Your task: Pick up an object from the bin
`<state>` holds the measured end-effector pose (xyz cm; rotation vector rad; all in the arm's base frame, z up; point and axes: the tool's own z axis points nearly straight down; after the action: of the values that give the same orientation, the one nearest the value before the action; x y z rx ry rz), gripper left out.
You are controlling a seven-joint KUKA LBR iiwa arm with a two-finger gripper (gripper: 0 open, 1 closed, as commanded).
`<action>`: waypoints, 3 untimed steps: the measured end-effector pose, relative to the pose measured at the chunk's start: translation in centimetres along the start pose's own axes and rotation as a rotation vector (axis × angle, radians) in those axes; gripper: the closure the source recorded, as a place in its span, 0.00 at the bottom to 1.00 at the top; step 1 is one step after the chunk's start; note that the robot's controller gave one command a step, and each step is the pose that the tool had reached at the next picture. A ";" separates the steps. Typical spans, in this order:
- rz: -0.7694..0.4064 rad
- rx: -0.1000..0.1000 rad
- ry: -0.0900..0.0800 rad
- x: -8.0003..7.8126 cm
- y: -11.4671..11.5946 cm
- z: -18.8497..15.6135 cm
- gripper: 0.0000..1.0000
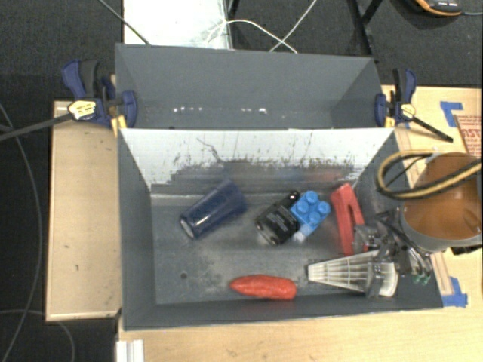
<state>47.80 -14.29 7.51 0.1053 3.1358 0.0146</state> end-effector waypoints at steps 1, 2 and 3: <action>-0.001 0.000 0.000 0.0 0.0 0.0 1.00; -0.004 -0.001 0.003 0.1 0.1 -2.2 1.00; -0.004 0.000 0.002 0.1 0.1 -5.1 1.00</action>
Offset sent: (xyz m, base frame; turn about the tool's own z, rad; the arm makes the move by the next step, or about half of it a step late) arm 0.0001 0.0000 0.0359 -0.0003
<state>47.68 -14.27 12.65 0.0989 3.1377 0.0149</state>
